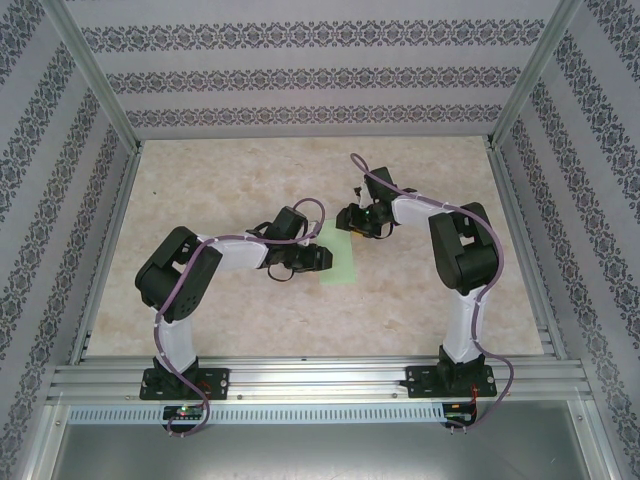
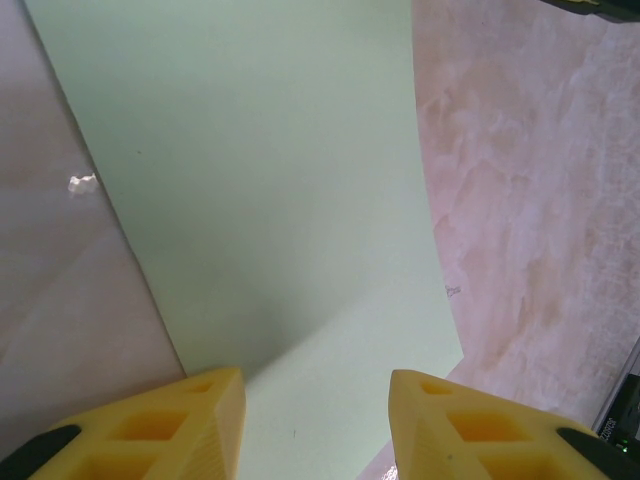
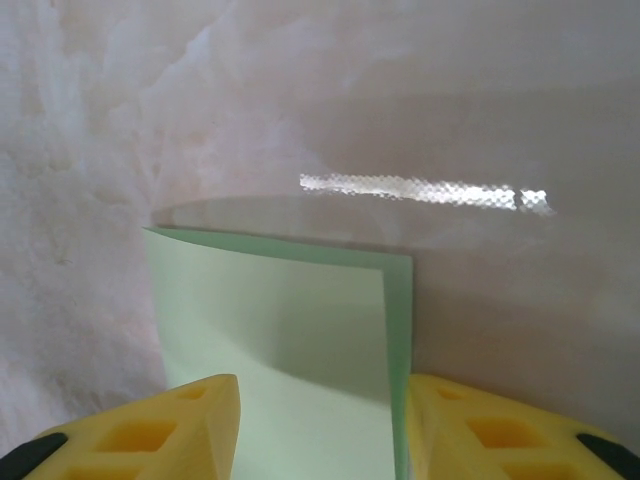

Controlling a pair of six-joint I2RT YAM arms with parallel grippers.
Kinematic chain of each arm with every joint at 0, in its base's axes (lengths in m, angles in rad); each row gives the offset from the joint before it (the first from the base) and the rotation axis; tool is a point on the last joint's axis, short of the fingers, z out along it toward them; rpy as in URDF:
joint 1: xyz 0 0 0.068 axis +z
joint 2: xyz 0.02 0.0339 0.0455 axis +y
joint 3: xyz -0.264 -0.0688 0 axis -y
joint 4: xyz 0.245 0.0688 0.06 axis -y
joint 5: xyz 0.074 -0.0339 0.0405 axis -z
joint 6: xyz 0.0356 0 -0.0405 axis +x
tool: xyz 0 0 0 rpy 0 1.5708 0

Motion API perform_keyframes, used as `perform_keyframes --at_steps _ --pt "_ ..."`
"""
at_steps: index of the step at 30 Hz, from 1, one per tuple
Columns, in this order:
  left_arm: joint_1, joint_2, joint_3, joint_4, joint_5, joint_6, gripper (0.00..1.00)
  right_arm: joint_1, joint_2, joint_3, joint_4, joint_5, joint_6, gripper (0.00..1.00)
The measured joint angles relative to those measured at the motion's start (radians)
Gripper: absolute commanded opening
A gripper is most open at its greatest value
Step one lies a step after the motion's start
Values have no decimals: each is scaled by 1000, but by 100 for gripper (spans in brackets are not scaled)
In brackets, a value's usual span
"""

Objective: Fold a paper plane with a square sheet of paper (fold left side to right side)
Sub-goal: Fold the triangle a second time at the center of the table.

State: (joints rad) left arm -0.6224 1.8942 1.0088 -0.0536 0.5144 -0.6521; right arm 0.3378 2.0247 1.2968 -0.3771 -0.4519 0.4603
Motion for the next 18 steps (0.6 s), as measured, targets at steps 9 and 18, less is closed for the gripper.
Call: perform_keyframes --at_steps 9,18 --pt "0 0 0 0 0 0 44 0 0 0 34 -32 -3 39" --pt "0 0 0 0 0 0 44 -7 -16 -74 72 -89 -10 41"
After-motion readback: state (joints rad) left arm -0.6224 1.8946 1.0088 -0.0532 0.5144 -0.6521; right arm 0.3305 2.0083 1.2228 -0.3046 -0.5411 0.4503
